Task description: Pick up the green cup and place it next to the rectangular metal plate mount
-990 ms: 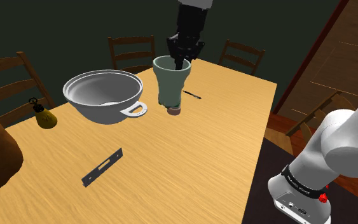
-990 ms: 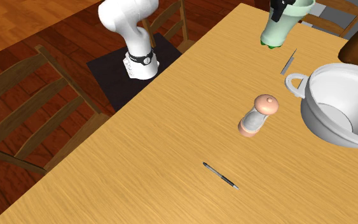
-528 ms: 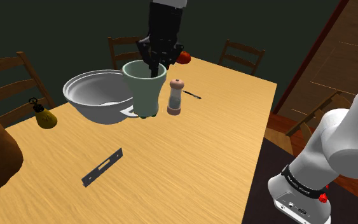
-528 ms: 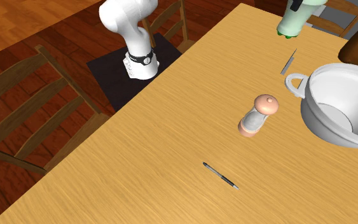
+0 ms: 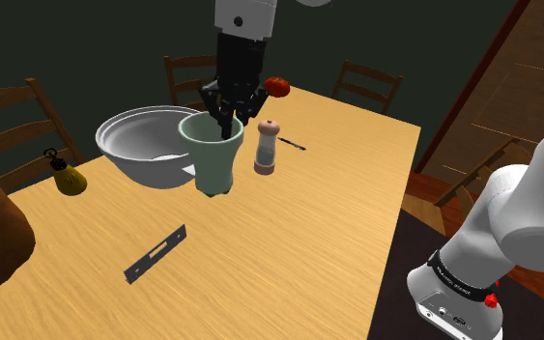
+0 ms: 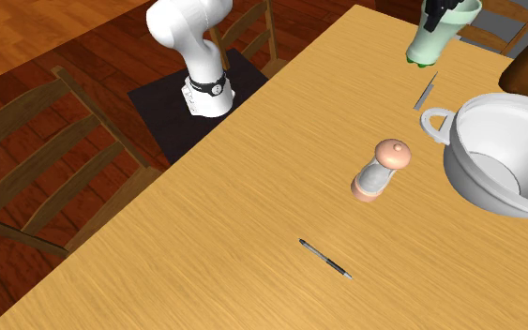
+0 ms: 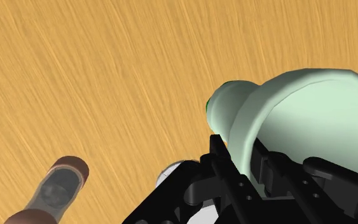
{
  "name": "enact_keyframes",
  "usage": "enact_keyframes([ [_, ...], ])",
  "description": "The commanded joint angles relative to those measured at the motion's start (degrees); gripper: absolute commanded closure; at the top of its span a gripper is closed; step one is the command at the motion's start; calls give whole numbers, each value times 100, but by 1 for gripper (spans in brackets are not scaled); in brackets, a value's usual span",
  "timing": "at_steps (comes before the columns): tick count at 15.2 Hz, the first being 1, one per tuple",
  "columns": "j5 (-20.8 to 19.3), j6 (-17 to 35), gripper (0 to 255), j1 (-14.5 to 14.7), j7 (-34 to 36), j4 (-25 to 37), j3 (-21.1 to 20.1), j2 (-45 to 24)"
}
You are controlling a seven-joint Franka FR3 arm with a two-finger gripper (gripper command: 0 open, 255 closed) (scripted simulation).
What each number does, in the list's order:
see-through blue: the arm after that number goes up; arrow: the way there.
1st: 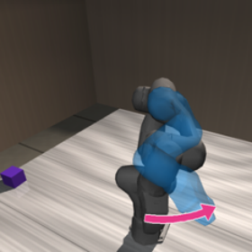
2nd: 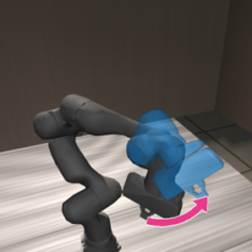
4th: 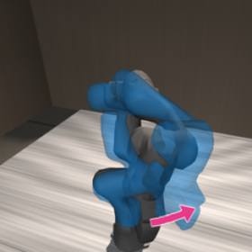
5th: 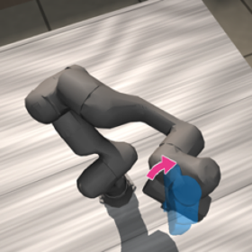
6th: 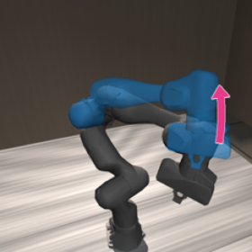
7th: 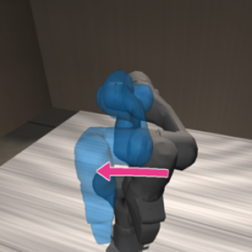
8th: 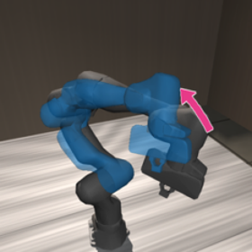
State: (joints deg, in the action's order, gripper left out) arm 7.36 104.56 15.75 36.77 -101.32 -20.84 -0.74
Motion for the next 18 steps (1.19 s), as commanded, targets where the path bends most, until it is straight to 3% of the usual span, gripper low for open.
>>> enact_keyframes([
  [1,5,158,255,0,-20,-153,0,0],
  [18,-21,1427,255,29,-114,-1207,-22,-230],
])
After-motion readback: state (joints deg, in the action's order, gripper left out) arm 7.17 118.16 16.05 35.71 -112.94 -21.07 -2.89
